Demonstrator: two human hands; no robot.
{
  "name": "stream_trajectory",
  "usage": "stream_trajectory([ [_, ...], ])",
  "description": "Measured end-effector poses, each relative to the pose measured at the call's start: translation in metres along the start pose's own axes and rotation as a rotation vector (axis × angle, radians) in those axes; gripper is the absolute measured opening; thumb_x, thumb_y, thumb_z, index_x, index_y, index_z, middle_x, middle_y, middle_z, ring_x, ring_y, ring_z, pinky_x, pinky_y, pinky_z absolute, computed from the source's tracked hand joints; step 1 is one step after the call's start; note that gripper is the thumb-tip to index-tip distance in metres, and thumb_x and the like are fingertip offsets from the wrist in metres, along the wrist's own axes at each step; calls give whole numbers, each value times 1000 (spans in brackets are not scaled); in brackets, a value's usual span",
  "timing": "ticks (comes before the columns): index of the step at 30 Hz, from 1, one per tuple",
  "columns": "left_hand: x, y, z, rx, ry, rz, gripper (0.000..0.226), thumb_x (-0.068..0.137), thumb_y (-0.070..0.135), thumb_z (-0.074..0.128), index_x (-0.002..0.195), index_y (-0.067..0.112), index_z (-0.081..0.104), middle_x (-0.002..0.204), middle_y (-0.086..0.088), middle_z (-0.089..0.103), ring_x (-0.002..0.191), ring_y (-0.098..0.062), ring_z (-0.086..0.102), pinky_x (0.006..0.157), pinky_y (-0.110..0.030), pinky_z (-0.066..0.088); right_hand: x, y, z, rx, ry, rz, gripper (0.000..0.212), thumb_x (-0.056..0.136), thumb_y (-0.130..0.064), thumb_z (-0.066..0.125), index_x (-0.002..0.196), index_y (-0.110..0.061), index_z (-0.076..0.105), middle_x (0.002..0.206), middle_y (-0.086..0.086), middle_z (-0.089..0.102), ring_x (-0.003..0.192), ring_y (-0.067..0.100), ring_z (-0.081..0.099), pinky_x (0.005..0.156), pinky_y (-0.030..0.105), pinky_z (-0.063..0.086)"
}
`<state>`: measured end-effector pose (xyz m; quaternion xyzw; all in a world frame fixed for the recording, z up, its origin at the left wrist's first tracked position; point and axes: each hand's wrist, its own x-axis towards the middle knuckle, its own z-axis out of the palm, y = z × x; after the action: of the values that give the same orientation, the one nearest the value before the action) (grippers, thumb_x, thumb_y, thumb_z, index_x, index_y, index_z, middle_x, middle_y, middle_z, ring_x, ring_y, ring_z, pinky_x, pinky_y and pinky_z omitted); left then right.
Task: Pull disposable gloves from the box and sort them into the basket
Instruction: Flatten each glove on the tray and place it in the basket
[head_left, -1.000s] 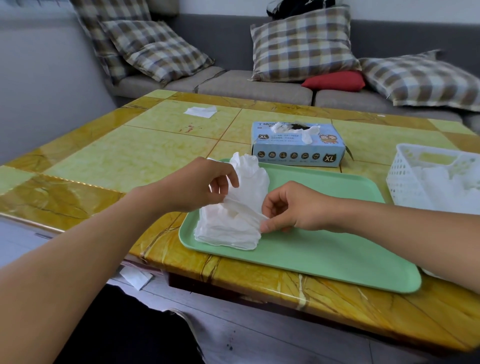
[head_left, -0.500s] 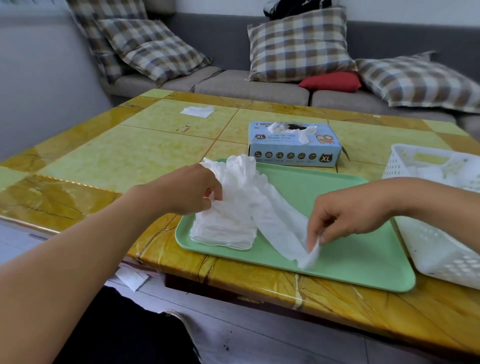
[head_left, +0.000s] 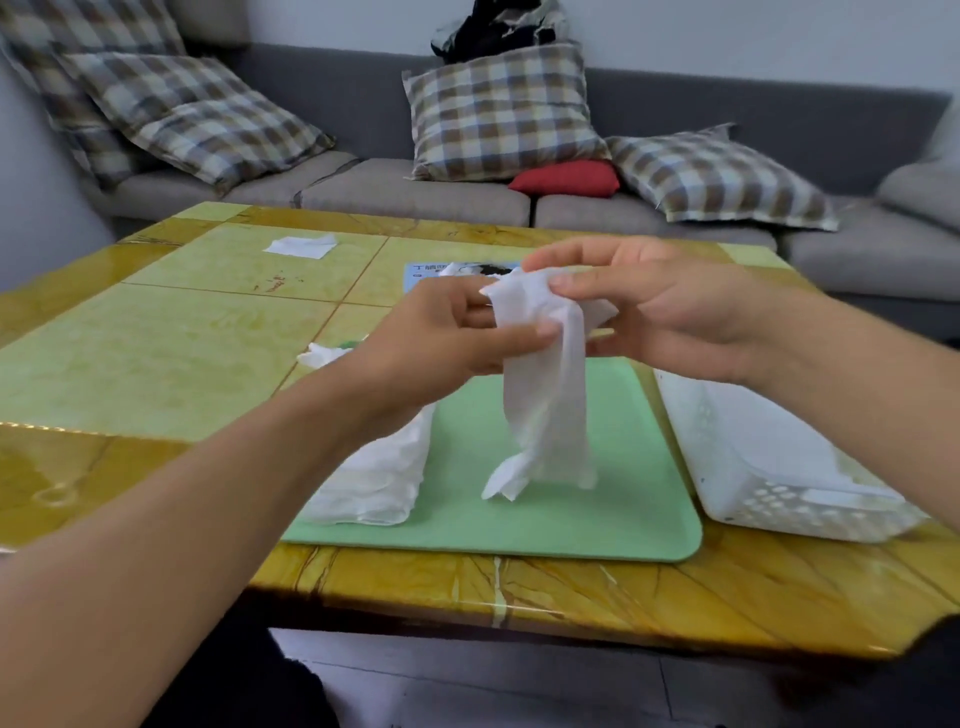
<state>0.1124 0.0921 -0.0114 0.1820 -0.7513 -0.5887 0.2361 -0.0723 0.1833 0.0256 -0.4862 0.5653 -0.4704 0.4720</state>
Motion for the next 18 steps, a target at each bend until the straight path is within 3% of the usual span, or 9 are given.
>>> stream_trajectory([
  [3, 11, 8, 6, -255, -21, -50, 36, 87, 19, 65, 121, 10, 69, 115, -10, 75, 97, -22, 72, 85, -32, 60, -6, 1, -8, 185, 32, -10, 46, 85, -21, 67, 130, -14, 63, 113, 7, 68, 94, 20, 63, 83, 35, 52],
  [6, 21, 9, 6, -335, -74, -124, 23, 98, 17, 57, 113, 14, 74, 111, -7, 76, 91, -18, 73, 83, -31, 60, -12, 14, -17, 333, -24, 99, 42, 87, -19, 64, 129, -13, 66, 127, 6, 68, 107, 20, 64, 98, 33, 51],
  [8, 28, 2, 7, -257, -68, -206, 21, 100, 17, 57, 103, 16, 78, 104, -3, 77, 89, -15, 73, 84, -31, 60, -11, 24, -22, 369, -13, 162, 46, 84, -13, 66, 130, -13, 64, 127, 6, 69, 107, 18, 66, 94, 30, 54],
  [11, 44, -14, 7, -39, 30, -319, 10, 97, 18, 65, 93, 17, 75, 87, 4, 76, 72, -7, 69, 62, -20, 56, 3, 41, -27, 235, 131, 198, 47, 76, -6, 72, 123, -11, 67, 115, 10, 73, 96, 20, 71, 84, 31, 59],
  [14, 63, -21, 3, 79, 182, -137, 9, 96, 21, 67, 91, 18, 74, 90, 1, 74, 81, -15, 66, 81, -30, 56, 20, 38, -35, 33, 379, -24, 48, 79, 0, 77, 125, -8, 66, 108, 8, 73, 91, 17, 69, 78, 25, 55],
  [18, 69, 7, -7, 119, 354, 288, 15, 99, 17, 63, 105, 9, 74, 105, -9, 77, 89, -12, 66, 93, -35, 57, 21, -3, -45, -166, 485, -507, 50, 81, 5, 77, 124, -16, 62, 102, 3, 77, 93, 14, 73, 82, 27, 58],
])
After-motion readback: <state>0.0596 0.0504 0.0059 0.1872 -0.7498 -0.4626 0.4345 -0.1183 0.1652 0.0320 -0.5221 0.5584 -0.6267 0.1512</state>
